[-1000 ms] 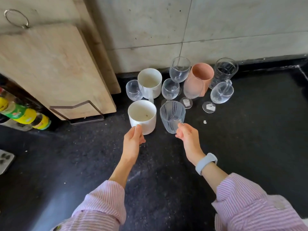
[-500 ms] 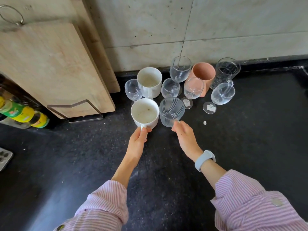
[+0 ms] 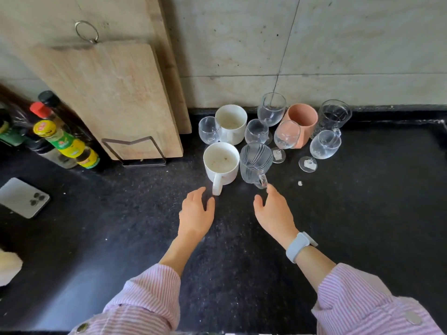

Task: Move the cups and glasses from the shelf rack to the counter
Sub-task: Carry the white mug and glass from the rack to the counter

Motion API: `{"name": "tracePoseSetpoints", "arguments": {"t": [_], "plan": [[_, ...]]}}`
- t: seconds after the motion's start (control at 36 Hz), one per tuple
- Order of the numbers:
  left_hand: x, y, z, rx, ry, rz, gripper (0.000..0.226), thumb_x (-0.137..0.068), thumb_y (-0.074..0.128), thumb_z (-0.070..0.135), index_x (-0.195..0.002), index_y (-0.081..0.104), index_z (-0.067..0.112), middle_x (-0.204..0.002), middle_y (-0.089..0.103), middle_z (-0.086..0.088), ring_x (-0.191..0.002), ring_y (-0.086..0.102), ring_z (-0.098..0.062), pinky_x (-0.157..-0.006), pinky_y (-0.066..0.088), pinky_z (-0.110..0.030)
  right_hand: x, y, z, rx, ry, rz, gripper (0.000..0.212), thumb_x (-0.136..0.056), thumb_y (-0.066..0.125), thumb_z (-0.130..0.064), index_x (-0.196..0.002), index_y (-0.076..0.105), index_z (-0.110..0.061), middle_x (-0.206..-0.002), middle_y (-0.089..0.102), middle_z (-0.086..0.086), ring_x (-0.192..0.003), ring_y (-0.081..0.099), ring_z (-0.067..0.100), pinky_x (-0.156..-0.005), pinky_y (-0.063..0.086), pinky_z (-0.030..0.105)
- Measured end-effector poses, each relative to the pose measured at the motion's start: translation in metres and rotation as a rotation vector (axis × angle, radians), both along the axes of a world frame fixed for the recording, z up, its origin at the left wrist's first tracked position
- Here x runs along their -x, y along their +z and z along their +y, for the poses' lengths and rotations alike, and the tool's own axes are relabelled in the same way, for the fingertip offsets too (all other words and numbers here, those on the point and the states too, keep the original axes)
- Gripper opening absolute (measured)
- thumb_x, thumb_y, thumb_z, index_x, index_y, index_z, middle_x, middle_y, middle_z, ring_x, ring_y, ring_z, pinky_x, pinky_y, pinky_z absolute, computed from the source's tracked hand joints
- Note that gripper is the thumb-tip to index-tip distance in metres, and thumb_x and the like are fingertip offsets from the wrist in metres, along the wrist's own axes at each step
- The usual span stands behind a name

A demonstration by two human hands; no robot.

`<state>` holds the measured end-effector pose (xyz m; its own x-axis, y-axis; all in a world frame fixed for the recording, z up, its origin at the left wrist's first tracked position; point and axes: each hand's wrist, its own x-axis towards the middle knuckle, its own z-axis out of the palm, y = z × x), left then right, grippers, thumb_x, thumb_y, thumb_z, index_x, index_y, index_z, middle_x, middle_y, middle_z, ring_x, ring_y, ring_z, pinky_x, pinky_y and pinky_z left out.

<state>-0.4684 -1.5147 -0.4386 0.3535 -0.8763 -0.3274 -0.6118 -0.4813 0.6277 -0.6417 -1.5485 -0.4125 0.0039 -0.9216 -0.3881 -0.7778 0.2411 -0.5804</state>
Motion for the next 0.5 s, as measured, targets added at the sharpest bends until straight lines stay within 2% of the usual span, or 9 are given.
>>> {"name": "tracePoseSetpoints", "arguments": {"t": [0.11,0.22,0.36,0.5], "plan": [[-0.020,0.012,0.037,0.022,-0.120,-0.234,0.044,-0.094,0.043,0.034,-0.136,0.039,0.020,-0.144,0.042,-0.002,-0.134,0.034,-0.023,-0.109,0.026,-0.048,-0.012,0.010,0.032,-0.047,0.092,0.093,0.060,-0.093,0.042,-0.034,-0.143,0.022,-0.008,-0.148,0.036,0.013,-0.136,0.035,0.027,-0.104,0.038,0.039],[-0.047,0.031,0.082,0.022,-0.106,-0.390,0.045,-0.094,0.041,0.035,-0.136,0.040,0.021,-0.145,0.041,0.000,-0.136,0.032,-0.021,-0.112,0.022,-0.045,-0.045,0.019,0.061,0.011,0.356,0.060,0.051,-0.095,0.040,-0.033,-0.140,0.032,-0.011,-0.149,0.036,0.009,-0.138,0.031,0.024,-0.110,0.031,0.038],[-0.095,0.060,0.173,0.019,0.031,-0.560,0.041,-0.094,0.040,0.036,-0.133,0.044,0.022,-0.140,0.045,0.003,-0.134,0.034,-0.017,-0.111,0.023,-0.043,-0.109,0.037,0.116,0.233,0.756,0.108,0.044,-0.095,0.036,-0.031,-0.136,0.039,-0.016,-0.146,0.039,0.006,-0.136,0.031,0.023,-0.112,0.028,0.038],[-0.139,0.087,0.313,0.020,0.292,-0.618,0.038,-0.093,0.042,0.035,-0.128,0.049,0.022,-0.135,0.051,0.003,-0.129,0.039,-0.018,-0.107,0.027,-0.042,-0.176,0.060,0.209,0.354,1.077,0.081,0.043,-0.096,0.033,-0.031,-0.136,0.039,-0.018,-0.148,0.036,0.002,-0.139,0.025,0.022,-0.114,0.021,0.043]]}}
